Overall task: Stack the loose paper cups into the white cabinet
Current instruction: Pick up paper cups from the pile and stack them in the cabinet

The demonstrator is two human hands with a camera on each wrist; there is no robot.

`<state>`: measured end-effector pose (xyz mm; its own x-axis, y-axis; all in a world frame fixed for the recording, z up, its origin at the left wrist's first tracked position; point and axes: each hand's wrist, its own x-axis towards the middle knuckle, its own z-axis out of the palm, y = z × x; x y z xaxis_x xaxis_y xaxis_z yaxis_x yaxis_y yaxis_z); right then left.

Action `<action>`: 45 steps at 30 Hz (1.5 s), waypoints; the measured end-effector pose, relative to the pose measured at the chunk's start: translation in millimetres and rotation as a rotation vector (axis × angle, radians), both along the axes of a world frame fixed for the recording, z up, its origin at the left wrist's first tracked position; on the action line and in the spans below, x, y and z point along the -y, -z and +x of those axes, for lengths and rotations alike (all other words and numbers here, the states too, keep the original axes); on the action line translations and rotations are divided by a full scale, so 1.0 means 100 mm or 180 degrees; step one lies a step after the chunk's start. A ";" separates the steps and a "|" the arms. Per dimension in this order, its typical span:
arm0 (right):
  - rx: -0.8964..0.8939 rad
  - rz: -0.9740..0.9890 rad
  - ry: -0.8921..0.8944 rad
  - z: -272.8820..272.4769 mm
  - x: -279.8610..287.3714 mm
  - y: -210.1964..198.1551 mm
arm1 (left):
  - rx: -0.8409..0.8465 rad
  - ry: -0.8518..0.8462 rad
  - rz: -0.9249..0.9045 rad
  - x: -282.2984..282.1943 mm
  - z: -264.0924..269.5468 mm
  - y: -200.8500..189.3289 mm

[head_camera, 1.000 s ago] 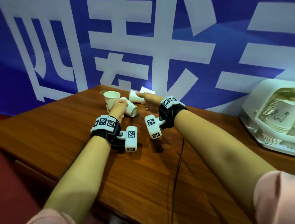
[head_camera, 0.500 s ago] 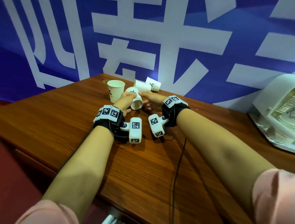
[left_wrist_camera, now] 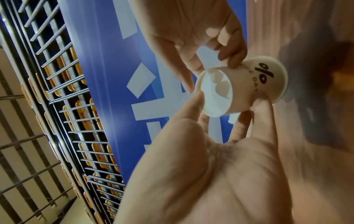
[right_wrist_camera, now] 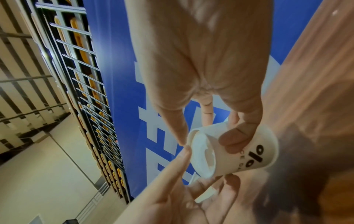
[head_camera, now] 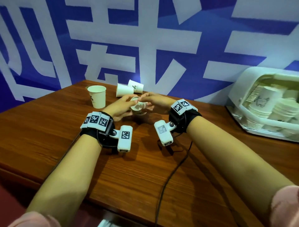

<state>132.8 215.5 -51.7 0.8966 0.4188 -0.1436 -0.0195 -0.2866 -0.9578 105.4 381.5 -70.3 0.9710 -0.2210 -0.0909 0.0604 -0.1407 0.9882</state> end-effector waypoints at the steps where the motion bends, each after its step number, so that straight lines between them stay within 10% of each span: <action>1: -0.0038 0.0081 0.0046 -0.05 0.10 -0.03 | 0.0011 0.0101 -0.0061 0.08 -0.04 -0.05; 20: 0.1701 -0.0710 0.1918 -1.66 3.16 -0.67 | 0.0672 0.1834 -0.0300 3.27 -0.64 -0.87; 28: 0.1957 -0.0565 0.3030 -2.06 4.30 -0.59 | 0.1795 0.1791 0.0463 4.72 -0.85 -0.94; 45: 0.1430 -0.0818 0.3947 -1.46 4.91 -0.17 | 0.3542 0.1471 0.2214 5.46 -0.46 -0.59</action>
